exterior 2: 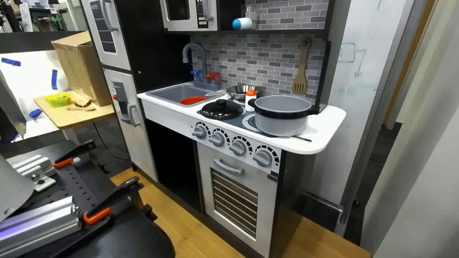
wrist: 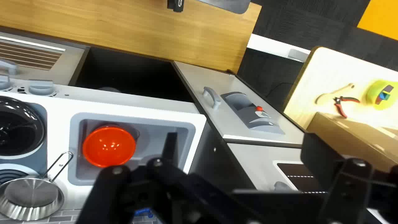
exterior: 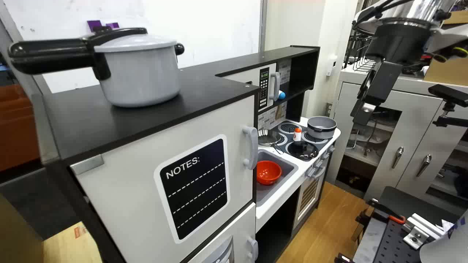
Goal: Use the black lid to cover the grey pot
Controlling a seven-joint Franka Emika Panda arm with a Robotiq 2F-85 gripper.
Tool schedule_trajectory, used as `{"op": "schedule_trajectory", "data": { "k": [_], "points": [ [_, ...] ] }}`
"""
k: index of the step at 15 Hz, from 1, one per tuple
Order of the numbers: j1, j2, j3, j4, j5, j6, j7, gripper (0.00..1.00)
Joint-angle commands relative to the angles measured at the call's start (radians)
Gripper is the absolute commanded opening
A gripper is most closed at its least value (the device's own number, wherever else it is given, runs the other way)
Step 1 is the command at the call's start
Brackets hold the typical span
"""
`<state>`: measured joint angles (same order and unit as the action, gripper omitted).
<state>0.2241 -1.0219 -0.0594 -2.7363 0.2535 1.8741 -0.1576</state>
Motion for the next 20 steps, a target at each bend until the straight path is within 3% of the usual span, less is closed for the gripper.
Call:
{"op": "schedule_trajectory", "data": {
  "k": [1,13,16,20],
  "points": [
    [-0.020,0.002,0.014,0.003,0.014,-0.006,-0.014,1.00],
    [-0.020,0.002,0.014,0.003,0.014,-0.006,-0.014,1.00],
    [0.007,0.014,0.005,0.002,0.034,-0.011,-0.044,1.00],
    [-0.022,0.082,0.048,0.014,-0.015,0.016,-0.029,1.00]
  ]
}}
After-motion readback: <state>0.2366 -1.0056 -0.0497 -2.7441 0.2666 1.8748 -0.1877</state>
